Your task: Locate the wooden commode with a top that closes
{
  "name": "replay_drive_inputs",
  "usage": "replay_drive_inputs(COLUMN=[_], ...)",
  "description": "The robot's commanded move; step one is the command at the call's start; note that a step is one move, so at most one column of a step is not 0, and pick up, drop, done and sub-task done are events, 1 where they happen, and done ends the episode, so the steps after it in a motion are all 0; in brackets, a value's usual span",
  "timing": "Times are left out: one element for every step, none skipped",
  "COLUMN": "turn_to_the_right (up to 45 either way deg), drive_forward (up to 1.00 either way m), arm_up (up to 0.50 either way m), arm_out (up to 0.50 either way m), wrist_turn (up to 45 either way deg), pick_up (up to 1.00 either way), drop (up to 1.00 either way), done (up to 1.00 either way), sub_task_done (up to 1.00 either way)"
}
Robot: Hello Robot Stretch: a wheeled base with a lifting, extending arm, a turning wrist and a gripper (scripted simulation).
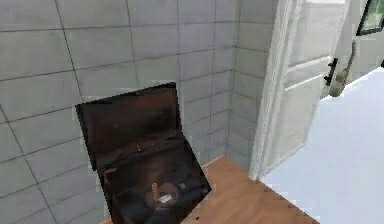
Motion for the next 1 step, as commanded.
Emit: replay_drive_inputs(turn_to_the_right=[-12.0], drive_forward=[0.00], arm_up=[0.00], arm_out=[0.00], wrist_turn=[0.0], pick_up=[0.00], drop=[0.00], done=[0.00], sub_task_done=[0.00])
